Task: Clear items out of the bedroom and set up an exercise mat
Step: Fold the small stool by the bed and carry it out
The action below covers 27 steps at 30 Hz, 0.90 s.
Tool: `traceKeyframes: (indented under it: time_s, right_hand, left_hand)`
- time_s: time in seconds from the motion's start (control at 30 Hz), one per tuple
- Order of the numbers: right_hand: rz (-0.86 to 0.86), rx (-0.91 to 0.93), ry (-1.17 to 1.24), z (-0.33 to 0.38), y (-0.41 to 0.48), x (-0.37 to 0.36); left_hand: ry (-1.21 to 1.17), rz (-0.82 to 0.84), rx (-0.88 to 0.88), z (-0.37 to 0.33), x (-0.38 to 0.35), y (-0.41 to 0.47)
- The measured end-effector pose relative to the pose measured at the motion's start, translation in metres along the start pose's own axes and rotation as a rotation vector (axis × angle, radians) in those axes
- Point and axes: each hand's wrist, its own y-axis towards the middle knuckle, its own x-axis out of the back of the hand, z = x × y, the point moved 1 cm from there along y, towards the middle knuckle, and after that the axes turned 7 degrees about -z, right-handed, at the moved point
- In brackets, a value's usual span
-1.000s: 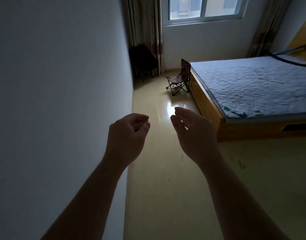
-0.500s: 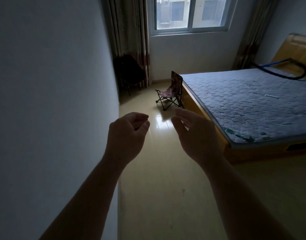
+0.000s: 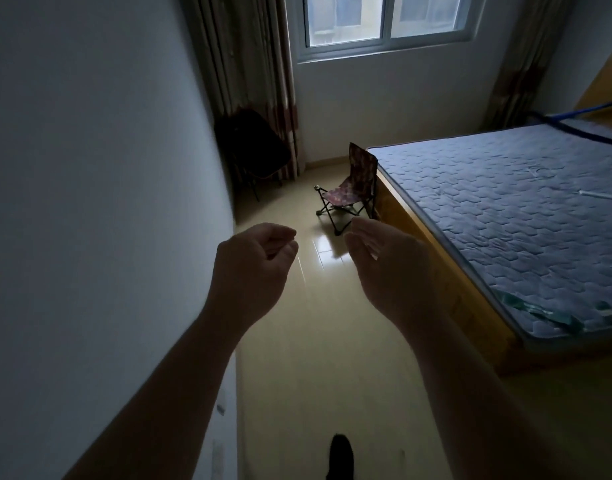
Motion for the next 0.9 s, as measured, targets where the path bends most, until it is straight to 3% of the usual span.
traceKeyframes:
  time_s: [0.27, 0.57, 0.9]
  right_hand:
    - [0.071, 0.014, 0.052, -0.061, 0.18, -0.107]
    - [0.084, 0.02, -0.013, -0.135, 0.33, -0.222]
    - [0.033, -0.069, -0.1, -0.197, 0.513, -0.345]
  left_hand:
    - [0.077, -0.038, 0.024, 0.048, -0.047, 0.18]
    - [-0.019, -0.047, 0.087, 0.142, -0.136, 0.358]
    - [-0.099, 0.055, 0.053, 0.228, -0.221, 0.591]
